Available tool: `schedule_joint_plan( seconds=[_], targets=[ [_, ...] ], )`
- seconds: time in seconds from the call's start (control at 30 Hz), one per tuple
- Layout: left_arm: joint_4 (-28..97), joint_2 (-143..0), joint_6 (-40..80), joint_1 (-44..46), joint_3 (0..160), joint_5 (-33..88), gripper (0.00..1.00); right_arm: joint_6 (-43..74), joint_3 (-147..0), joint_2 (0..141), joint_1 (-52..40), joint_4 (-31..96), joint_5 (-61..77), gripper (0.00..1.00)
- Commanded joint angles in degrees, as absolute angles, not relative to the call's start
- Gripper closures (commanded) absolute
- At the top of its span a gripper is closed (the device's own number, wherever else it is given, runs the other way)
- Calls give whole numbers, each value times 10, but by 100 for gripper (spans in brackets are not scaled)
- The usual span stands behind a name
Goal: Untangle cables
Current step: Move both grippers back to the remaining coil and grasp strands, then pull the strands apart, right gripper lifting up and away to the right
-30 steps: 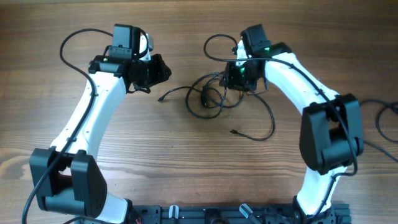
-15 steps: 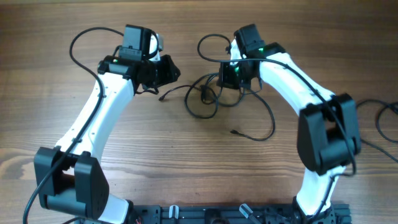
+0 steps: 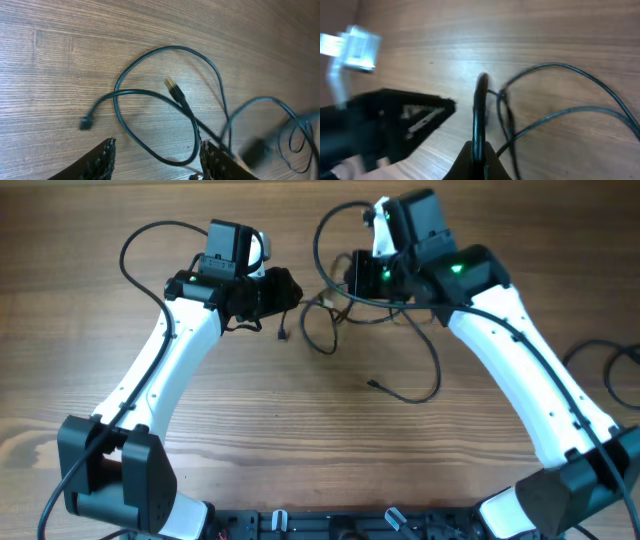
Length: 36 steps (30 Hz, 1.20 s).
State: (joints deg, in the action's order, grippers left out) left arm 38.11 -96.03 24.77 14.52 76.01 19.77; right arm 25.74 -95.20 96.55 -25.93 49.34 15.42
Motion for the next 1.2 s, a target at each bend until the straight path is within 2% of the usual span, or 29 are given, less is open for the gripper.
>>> schedule_joint_plan(
  seconds=[0.0, 0.17, 0.3, 0.37, 0.47, 0.6, 0.67, 0.83, 0.97, 1.07, 1.17],
  targets=[
    [379, -965, 249, 148, 756, 200, 41, 255, -1029, 948, -260, 514, 168, 96],
    [379, -965, 249, 148, 756, 200, 39, 255, -1082, 941, -260, 527, 201, 96],
    [378, -965, 249, 148, 756, 201, 32, 258, -1128, 940, -260, 546, 228, 96],
    [369, -965, 231, 150, 756, 220, 21, 274, -1141, 935, -255, 545, 244, 96],
    [324, -965, 182, 153, 756, 341, 9, 298, -1149, 917, -215, 529, 321, 96],
    [256, -965, 182, 166, 756, 417, 0, 302, -1149, 901, -155, 503, 467, 96],
    [208, -965, 185, 187, 756, 450, 0, 303, -1149, 900, -130, 485, 538, 96],
    [166, -965, 183, 213, 756, 504, 0, 330, -1149, 900, -116, 422, 589, 96],
    [135, -965, 182, 211, 756, 506, 0, 330, -1149, 900, -112, 420, 601, 96],
    [145, -964, 182, 204, 756, 525, 0, 332, -1149, 900, -73, 421, 599, 96],
    [235, -964, 57, 178, 756, 585, 0, 316, -1148, 901, -39, 447, 599, 96]
  ],
)
